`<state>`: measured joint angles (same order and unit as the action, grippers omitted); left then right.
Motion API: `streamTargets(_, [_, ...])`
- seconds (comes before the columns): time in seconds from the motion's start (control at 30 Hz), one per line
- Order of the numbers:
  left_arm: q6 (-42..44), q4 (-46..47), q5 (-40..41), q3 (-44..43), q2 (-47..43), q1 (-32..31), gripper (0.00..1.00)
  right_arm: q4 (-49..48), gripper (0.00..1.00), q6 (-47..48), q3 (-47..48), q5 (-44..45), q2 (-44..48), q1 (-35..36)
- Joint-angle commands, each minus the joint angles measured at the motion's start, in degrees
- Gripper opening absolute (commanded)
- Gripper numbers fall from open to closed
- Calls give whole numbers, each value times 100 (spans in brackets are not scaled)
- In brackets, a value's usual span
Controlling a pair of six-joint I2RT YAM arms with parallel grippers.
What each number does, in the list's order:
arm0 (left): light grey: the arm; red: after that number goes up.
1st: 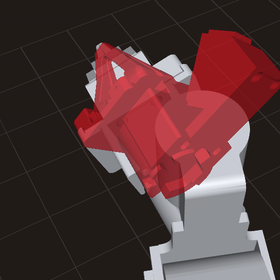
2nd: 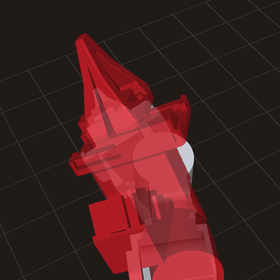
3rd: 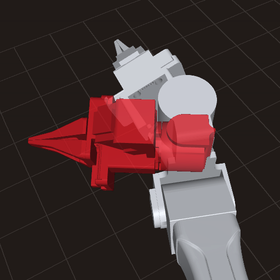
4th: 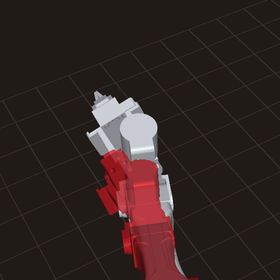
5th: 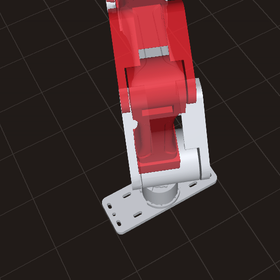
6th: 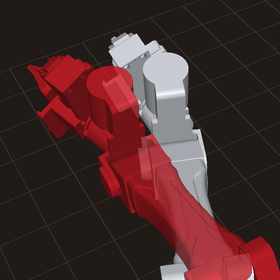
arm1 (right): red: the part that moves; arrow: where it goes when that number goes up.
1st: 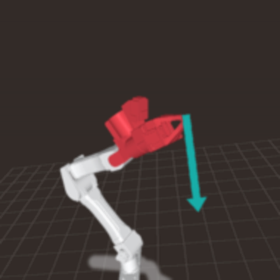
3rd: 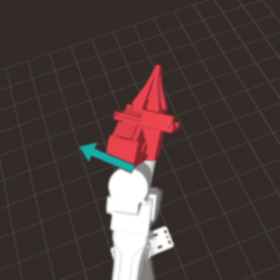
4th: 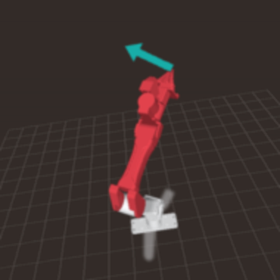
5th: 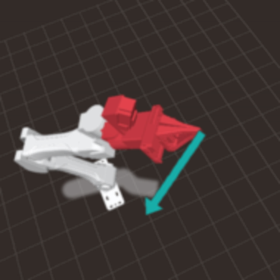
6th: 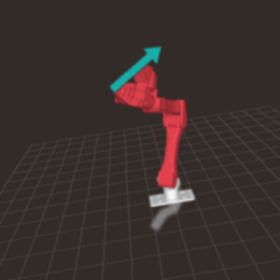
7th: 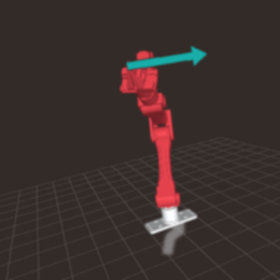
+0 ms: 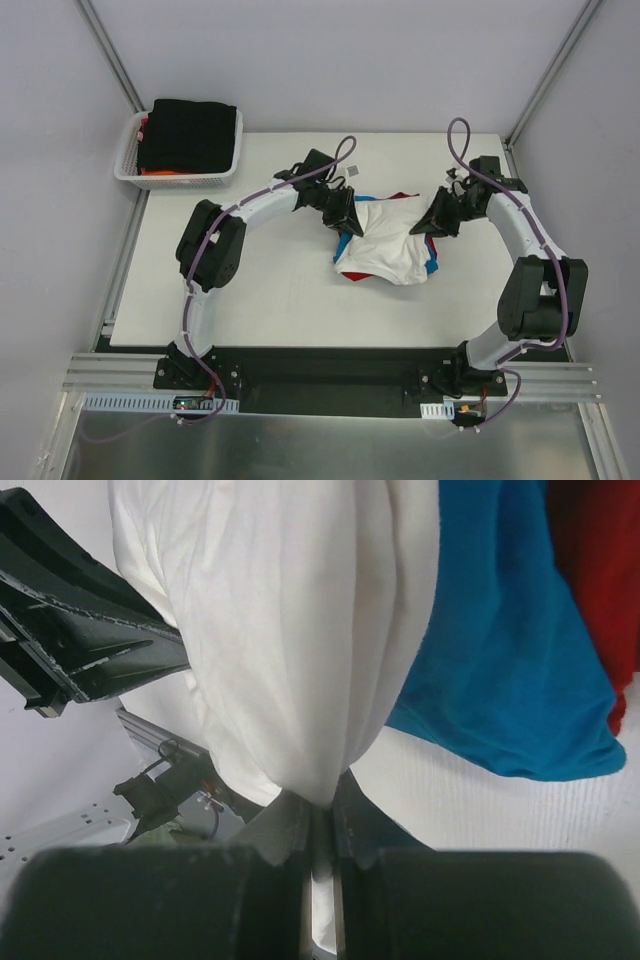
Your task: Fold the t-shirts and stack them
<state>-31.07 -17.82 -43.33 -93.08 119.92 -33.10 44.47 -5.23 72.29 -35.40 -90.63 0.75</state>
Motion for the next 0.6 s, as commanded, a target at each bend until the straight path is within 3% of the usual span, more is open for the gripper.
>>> streamTargets(0.0, [-22, -90, -237, -342, 137, -91, 0, 193, 1, 321, 92, -107, 186, -383])
streamTargets(0.33, [-75, -98, -62, -606, 287, -109, 0, 422, 1, 646, 478, -187, -394, -717])
streamTargets(0.57, [-57, -151, 562, -483, 93, -109, 0, 598, 1, 682, 742, -204, -832, -770])
